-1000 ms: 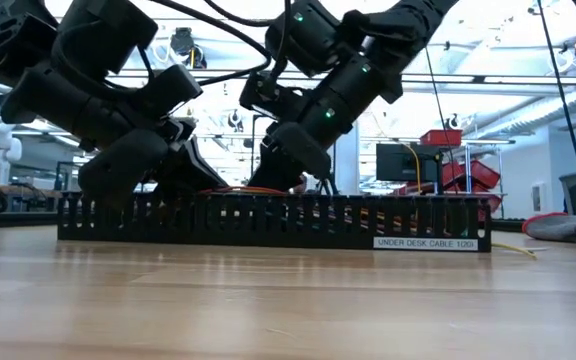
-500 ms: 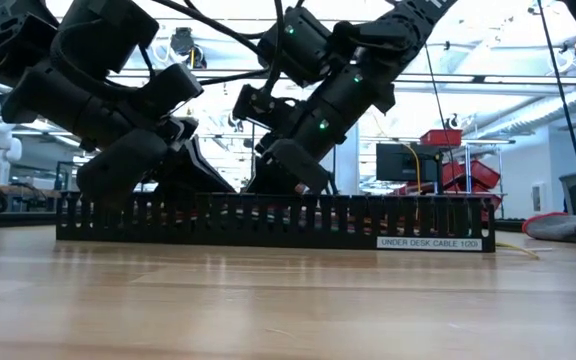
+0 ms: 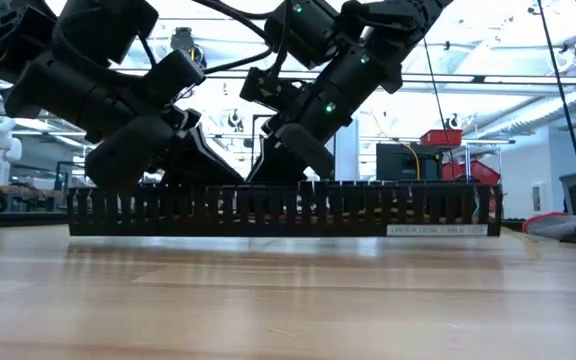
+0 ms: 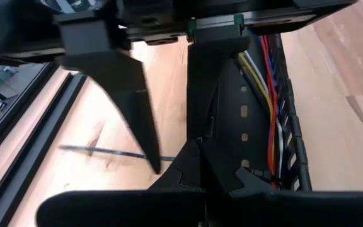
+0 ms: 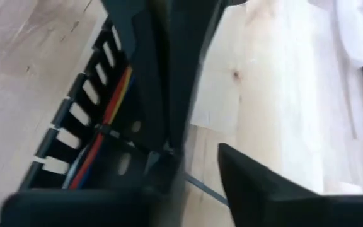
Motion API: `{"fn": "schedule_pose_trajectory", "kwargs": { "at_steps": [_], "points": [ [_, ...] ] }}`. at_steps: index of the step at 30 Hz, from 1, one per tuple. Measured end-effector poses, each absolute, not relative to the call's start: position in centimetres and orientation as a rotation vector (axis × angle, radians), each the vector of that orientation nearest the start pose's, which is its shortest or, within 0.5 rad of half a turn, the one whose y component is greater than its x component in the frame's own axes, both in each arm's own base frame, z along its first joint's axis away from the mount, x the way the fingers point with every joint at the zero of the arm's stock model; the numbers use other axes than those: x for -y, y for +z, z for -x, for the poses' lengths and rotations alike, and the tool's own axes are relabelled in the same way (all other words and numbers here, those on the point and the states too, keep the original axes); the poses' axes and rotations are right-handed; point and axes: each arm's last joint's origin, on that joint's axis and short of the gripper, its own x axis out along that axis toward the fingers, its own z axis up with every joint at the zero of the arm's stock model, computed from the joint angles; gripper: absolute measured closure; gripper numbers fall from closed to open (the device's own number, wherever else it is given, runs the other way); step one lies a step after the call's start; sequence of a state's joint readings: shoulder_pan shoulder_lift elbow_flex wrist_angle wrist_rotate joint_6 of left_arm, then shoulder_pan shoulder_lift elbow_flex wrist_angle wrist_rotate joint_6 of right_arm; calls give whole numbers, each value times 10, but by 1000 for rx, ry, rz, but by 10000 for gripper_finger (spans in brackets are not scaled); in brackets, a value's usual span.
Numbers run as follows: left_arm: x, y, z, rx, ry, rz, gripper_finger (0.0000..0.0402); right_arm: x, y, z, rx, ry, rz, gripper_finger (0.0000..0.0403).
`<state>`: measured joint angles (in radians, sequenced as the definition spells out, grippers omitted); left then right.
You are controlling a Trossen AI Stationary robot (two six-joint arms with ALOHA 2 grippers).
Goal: Ziptie cables
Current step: Put the zip-tied cable into the black cable duct, then close the black cable duct
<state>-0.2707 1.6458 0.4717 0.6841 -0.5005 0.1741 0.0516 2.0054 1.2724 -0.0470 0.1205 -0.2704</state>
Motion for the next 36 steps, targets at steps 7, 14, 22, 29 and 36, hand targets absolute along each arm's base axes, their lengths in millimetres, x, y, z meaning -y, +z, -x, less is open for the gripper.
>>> {"fn": "schedule_pose_trajectory", "kwargs": {
  "at_steps": [7,14,22,29,36],
  "points": [
    [59,119,-265,-489,185,-360,401,-16,160,-422,-779,-90,342,220],
    [59,118,-265,-495,169,-346,400,-5,168,-422,-764,-459,500,198],
    [60,124,-268,-446,163,-353,344,-13,191,-414,-716,-536,471,209],
    [61,129,-273,-434,188,-354,228,-29,211,-402,-707,-509,449,222],
    [65,160,-252,-477,367,-386,191,-49,216,-369,-873,-500,324,243]
  ]
}}
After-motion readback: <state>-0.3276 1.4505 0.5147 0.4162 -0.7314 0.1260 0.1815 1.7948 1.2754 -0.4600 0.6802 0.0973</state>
